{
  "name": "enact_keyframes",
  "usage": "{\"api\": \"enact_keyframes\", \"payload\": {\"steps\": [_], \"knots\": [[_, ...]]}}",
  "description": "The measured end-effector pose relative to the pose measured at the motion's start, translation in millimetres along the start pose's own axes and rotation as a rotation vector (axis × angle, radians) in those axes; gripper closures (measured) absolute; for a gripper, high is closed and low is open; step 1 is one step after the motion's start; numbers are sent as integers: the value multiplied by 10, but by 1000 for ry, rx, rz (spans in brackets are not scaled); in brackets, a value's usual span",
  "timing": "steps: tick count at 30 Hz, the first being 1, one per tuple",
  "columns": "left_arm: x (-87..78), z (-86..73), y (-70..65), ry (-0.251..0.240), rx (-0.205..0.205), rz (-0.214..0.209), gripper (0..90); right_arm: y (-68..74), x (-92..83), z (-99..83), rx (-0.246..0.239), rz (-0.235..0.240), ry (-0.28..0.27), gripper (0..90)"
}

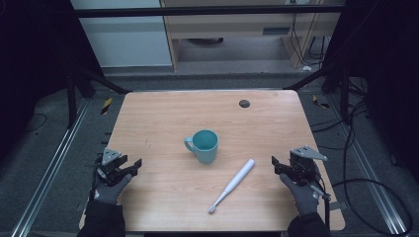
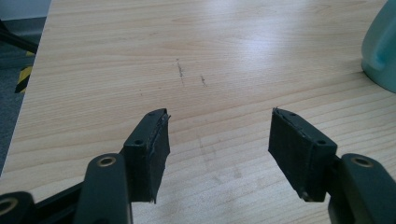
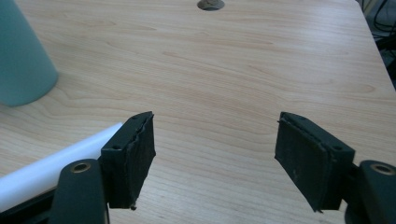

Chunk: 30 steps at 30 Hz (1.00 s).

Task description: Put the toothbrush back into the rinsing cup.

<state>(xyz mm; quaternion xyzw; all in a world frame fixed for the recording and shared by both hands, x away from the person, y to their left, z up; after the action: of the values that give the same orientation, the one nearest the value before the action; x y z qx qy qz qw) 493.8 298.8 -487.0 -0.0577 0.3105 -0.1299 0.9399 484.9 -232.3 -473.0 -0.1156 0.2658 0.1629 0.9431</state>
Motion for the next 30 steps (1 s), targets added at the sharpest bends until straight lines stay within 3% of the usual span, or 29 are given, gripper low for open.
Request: {"api": "enact_keyframes", "payload": {"steps": [3,10,11,17,19,30], "knots": [[-3,-6,-6,0,3,-2,372,61,-8,35,-10,40,-8,311],[-29,10,-23,-10,10,-9,401,194,-44,120,-35,84,-18,399],[-29,12,-28,-8,6,-13,404,239,-50,158,-32,111,-23,437],[-23,9,-38,-8,7,-17,434,348,-16,214,-64,167,-29,557],[-26,7,-37,-8,11,-15,444,398,30,239,-72,193,-29,641],[-21,4,-34,4,12,-16,460,523,270,209,-107,227,33,849]]}}
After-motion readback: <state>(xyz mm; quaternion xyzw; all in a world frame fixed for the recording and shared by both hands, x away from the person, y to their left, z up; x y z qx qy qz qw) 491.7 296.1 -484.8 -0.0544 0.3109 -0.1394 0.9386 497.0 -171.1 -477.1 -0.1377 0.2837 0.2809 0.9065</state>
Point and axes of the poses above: each handheld gripper's, and its own axes: x roughly forward along the jaws, z roughly out of its top, y roughly to its left, the point moved 4 cm from there along x, roughly forward along the jaws, and after that the axes turned 11 degrees about -x, right-handed, at the moved point
